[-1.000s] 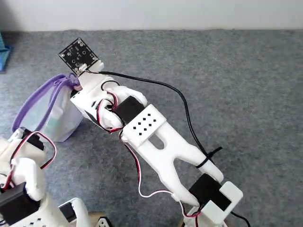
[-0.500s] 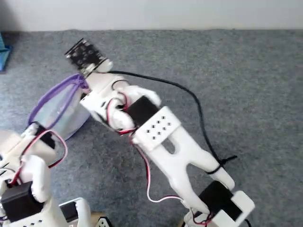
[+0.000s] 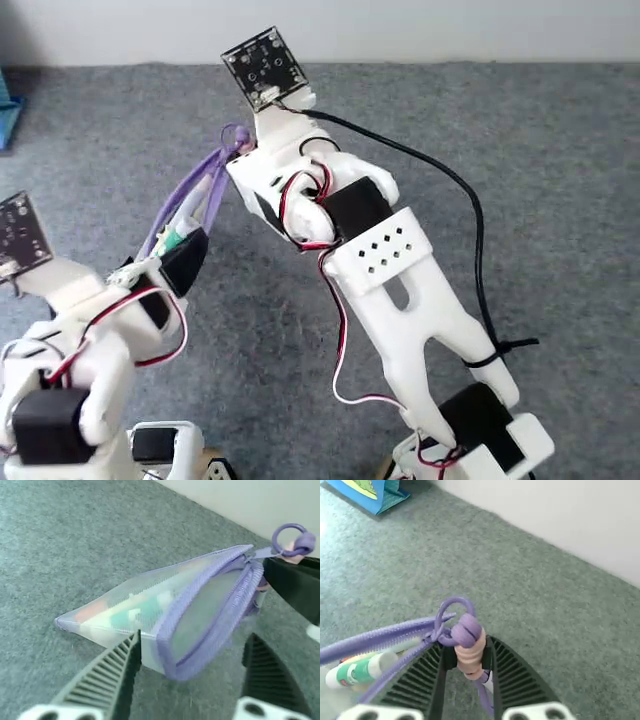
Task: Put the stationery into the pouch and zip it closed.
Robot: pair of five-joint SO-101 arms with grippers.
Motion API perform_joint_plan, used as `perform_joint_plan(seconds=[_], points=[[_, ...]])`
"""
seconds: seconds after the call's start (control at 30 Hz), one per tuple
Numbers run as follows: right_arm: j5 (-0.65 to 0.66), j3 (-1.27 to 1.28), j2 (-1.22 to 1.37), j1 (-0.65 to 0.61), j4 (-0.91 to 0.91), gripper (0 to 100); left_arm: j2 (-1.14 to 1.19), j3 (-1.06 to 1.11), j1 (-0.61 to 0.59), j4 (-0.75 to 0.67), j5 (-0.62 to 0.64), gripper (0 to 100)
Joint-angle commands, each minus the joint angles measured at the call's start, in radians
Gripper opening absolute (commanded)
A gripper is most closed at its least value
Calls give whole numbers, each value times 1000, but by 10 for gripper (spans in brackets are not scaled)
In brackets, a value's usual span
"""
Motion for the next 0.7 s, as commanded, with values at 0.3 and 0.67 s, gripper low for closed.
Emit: perform_joint_plan(seconds=[0.3,0.67], points=[[-5,-55,-113,25,-62,8,-101,-225,160,166,-41,332],[-2,-55,-257,-18,27,8,-318,104,235,160,-54,190]])
